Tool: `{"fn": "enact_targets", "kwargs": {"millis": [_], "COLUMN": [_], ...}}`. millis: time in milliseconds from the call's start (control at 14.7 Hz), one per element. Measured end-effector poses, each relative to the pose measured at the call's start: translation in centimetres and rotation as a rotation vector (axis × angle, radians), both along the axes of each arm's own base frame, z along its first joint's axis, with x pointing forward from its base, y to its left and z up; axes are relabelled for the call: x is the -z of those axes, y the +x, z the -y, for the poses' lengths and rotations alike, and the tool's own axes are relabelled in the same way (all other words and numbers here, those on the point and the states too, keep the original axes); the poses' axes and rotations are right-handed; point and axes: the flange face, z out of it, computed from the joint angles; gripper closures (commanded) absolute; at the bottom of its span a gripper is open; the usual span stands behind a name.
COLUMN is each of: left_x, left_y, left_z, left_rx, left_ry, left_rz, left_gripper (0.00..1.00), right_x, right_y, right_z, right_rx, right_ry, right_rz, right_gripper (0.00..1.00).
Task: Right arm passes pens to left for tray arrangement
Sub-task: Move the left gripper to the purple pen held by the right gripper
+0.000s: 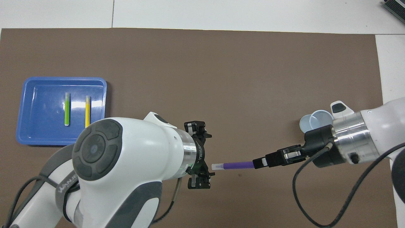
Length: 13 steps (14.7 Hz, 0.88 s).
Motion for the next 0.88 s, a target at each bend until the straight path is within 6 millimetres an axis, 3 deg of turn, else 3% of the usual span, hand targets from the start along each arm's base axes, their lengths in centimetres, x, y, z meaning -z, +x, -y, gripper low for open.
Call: {"fn": "enact_targets", "kwargs": {"millis": [475,882], "left_x": [-1.3,-1.2], "left_y": [-2.0,-4.4], "left_z": [2.3,4.4], "left_rx": [-0.122,-0.114], "left_ry": [-0.008,0.015], "left_rz": [-0.055,-0.059], "left_gripper": [0.02,0.2], "right_x": [-0.2,-0.2], "right_y": [-0.2,-0.2], "right_z": [-0.9,-0.9], "right_rx": [-0.011,-0.012], "right_ry": [0.02,0.02], "right_rz": [-0.002,-0.001], "right_gripper": [1.0,1.0]}}
